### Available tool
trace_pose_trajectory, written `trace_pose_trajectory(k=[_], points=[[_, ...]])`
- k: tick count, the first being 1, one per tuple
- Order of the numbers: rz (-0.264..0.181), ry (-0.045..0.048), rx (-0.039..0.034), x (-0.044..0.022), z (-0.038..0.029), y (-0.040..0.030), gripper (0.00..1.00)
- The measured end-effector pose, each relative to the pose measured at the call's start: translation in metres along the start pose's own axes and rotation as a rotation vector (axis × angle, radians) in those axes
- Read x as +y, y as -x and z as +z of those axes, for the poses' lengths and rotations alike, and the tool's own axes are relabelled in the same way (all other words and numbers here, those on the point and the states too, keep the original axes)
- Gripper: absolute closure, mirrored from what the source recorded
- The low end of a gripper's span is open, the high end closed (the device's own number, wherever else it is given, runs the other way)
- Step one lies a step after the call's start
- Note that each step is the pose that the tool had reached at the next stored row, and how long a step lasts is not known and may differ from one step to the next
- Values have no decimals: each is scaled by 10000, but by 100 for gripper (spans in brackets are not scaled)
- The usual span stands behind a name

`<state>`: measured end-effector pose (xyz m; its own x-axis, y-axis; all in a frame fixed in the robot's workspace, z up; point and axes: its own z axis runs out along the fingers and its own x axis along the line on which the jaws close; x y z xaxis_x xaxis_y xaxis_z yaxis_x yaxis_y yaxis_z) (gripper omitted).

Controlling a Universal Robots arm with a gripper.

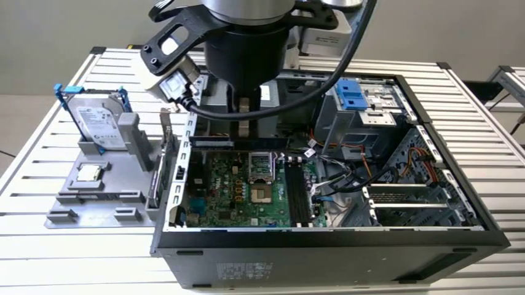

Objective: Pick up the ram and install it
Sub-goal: 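Pick up the ram and move it above insertion slot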

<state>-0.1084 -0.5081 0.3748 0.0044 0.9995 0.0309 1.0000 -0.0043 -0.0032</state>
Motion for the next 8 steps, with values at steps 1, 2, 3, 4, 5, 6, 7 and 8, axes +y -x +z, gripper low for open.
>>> trace_pose_trajectory(k=[1, 2, 3, 4, 5, 6, 7, 8], points=[[0, 0, -1, 24, 0, -2, 100], [0, -1, -1, 45, -1, -5, 100], [0, -1, -1, 71, 0, -7, 100], [0, 0, -1, 92, 0, -10, 100], [1, 0, -1, 115, 0, -12, 100], [0, 0, 0, 141, 0, -15, 100], [0, 0, 0, 162, 0, -17, 100], [-1, 0, 0, 185, 0, -19, 100]])
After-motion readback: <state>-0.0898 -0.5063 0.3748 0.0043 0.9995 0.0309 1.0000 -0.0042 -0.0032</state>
